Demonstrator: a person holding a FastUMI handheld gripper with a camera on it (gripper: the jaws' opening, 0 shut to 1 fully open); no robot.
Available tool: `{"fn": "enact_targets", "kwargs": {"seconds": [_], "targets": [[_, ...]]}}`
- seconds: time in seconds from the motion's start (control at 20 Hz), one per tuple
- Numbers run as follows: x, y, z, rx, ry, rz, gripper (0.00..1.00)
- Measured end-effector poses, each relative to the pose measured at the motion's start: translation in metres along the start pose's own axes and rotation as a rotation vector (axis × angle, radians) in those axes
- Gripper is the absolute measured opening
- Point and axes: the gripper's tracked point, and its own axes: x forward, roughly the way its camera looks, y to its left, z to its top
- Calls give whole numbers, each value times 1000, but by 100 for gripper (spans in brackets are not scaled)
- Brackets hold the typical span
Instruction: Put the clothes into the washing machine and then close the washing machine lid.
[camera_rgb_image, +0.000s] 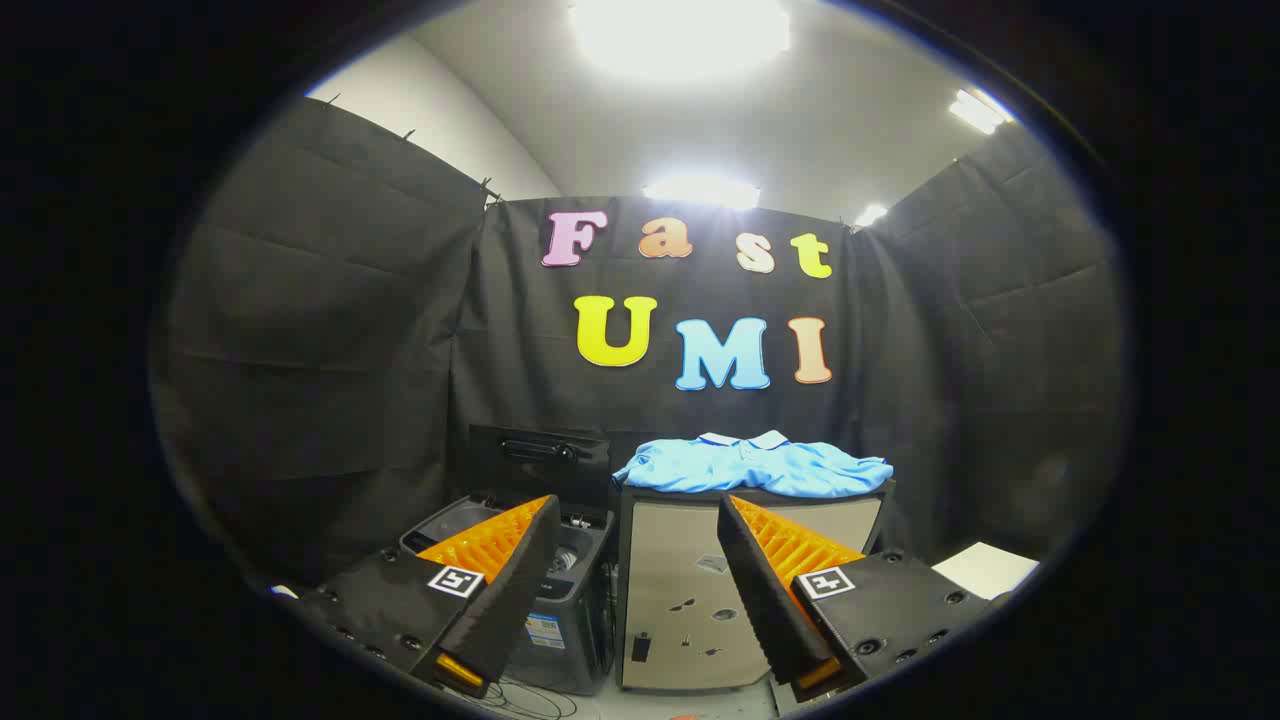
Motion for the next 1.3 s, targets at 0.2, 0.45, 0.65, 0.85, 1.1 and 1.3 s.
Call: {"fn": "enact_targets", "kwargs": {"seconds": [0.2,0.45,0.65,0.85,1.1,1.3], "targets": [[1,2,-1,-7,2,4,98],[1,5,-1,-8,5,9,98],[2,7,-2,-12,5,12,98],[2,9,-2,-11,9,12,98],[3,10,-2,-13,9,9,98],[6,10,-1,-14,11,6,98]]}}
